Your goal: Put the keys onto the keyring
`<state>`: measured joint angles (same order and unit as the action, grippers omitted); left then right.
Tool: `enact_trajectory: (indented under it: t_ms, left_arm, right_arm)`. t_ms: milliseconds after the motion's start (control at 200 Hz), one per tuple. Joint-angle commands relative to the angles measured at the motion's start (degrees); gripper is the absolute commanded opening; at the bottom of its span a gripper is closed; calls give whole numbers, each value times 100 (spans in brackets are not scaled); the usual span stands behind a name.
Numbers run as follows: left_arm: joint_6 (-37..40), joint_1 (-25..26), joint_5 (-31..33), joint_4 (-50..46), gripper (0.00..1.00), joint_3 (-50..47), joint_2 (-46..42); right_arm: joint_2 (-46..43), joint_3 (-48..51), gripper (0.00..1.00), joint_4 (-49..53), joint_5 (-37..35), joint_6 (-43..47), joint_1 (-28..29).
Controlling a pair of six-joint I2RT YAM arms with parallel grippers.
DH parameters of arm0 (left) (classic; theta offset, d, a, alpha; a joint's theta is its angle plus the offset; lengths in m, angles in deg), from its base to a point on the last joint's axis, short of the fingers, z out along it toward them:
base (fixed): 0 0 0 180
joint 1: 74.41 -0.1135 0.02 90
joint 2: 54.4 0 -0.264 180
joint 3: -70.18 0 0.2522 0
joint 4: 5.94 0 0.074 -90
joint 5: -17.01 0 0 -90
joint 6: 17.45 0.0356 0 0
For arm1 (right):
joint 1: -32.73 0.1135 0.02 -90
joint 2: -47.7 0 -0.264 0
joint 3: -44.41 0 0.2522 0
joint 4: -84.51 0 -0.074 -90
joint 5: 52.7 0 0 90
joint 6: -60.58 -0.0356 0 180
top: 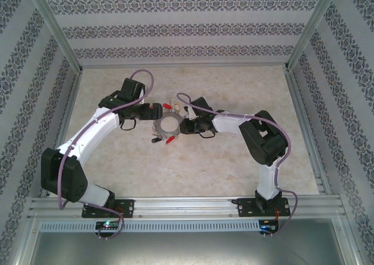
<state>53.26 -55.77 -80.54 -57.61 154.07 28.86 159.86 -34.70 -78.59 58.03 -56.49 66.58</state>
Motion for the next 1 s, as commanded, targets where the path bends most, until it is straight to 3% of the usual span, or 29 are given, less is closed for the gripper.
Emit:
enact_trajectory:
  t_ms: [0,380,600,804,994]
  left_arm:
    - [52,-14,-124,148,99,-111,-169]
    - [59,-9,-198,173,99,-104,-201]
    - [83,-15,-181,181,99,-111,-205]
    - [74,-9,-274,430,99,-264,-398]
    - [275,-11,-689,1247,99,-825,-998]
  right_arm:
    - [103,38,16,-259,166,35,-38]
    - [200,154,24,-356,-138,42,-36]
    - [75,200,8,-331,-140,157,-36]
    - [-271,378,0,-364,-104,401,-27]
    - [-722,549,0,-368,-25,1006,-18]
